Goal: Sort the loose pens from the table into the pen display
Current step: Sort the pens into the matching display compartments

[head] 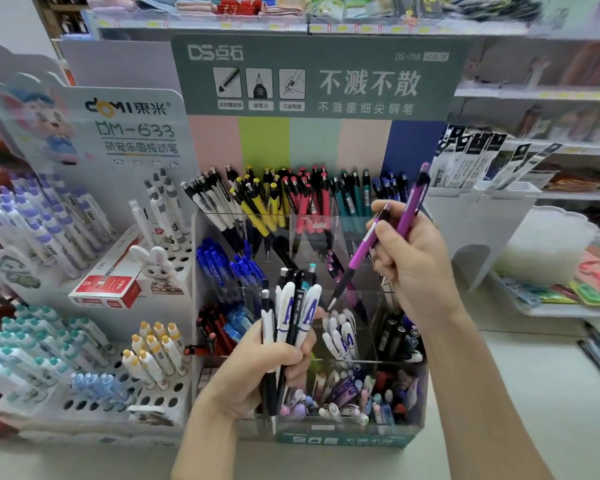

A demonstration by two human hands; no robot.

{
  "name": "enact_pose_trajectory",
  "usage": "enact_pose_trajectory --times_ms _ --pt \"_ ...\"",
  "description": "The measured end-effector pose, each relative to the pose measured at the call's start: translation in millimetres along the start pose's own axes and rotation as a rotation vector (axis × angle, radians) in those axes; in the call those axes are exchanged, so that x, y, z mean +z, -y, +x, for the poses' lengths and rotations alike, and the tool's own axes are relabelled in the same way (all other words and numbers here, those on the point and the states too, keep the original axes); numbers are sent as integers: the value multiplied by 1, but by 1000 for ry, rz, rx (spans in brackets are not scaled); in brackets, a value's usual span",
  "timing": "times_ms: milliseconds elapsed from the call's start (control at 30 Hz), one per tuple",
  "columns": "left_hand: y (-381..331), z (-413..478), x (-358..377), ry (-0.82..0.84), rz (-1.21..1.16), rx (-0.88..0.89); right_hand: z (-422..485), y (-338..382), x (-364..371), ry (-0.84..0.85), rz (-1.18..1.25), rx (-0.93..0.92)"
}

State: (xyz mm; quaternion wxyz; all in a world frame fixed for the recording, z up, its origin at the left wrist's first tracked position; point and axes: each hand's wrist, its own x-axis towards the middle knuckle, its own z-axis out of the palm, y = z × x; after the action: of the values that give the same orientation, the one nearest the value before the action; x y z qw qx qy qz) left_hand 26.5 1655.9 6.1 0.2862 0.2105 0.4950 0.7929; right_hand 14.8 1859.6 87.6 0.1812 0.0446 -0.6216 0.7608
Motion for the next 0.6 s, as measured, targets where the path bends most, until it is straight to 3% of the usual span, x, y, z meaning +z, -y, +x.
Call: enact_pose_trajectory --times_ms 200,367,600 --pt "0 1 2 -125 65 117 1 -23 9 -204 -529 -223" --pt "-4 0 4 -137 114 140 -6 -18 24 -392 -638 -488" --pt "-8 7 9 -186 110 196 -6 -57 27 -115 -1026 -202"
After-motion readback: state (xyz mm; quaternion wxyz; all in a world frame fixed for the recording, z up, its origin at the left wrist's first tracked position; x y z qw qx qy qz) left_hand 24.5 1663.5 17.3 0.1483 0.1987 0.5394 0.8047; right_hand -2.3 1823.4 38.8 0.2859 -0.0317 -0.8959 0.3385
